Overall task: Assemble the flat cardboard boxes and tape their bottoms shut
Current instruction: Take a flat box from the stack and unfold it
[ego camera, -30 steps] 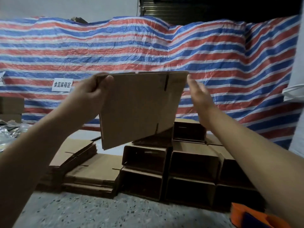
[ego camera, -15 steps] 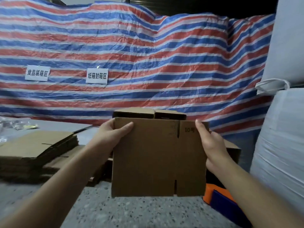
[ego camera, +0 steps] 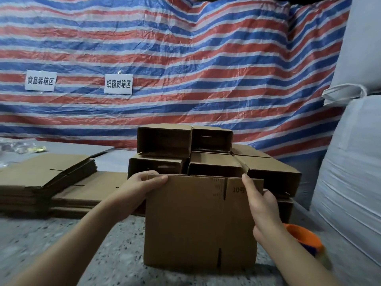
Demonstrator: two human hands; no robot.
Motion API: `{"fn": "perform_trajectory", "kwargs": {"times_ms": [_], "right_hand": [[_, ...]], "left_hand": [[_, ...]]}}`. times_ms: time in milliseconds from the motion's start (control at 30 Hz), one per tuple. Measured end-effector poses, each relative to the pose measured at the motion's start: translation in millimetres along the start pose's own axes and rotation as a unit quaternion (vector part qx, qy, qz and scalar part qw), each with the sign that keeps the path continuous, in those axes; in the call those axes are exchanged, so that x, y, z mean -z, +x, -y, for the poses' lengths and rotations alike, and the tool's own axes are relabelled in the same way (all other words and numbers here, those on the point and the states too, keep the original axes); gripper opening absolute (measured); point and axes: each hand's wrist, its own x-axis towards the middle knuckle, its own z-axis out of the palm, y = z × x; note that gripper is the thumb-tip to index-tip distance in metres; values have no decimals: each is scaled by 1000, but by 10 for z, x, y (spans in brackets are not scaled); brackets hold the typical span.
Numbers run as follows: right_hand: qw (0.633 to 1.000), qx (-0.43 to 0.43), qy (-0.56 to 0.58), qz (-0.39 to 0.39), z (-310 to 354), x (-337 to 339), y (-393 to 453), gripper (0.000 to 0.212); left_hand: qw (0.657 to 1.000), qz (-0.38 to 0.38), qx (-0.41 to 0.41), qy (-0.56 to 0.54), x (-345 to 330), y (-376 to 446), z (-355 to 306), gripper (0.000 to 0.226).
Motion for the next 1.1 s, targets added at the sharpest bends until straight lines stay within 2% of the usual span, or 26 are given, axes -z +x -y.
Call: {"fn": "perform_trajectory", "kwargs": {"times_ms": [33,100,200,267,367,467,533,600,667,800,867,967,1100], "right_hand": [[1000,10,7,-2,7,-5,-11,42],[1000,21,16,-2,3,-17,-20,38],[1000,27,7,11,-29,-42,-22,44],[999,32,-6,39,-14,-16,6,47],[989,30,-1,142,56,74,97,55],[965,17,34,261,67,133,123,48],[953,4,54,297,7,176,112,45],[951,-10,78,298,-58,228,117,48],[953,-36,99,283,-107,250,133,56],[949,-84,139,270,-163,231,138,70],[948,-73,149,270,-156,234,169,71],[952,-43,153,262,-153,244,213,71],[964,-65,139,218,-375,240,270,64]], "left_hand": [[1000,11,11,-10,-6,4,-18,58],[999,1,45,-30,-66,11,-1,52],[991,-49,92,-80,-209,43,-3,39],[989,-48,95,-101,-308,64,-89,35],[988,-28,73,-132,-461,45,-165,28],[979,-22,44,-196,-644,-4,-85,42],[974,-39,30,-220,-721,-56,45,45],[969,-61,28,-237,-725,-88,141,33],[976,-62,21,-206,-739,-20,85,30],[976,-70,58,-200,-821,1,129,46],[967,-85,49,-236,-837,-44,244,53],[959,-91,22,-268,-852,-35,273,46],[956,-100,56,-270,-874,-13,435,52]]}}
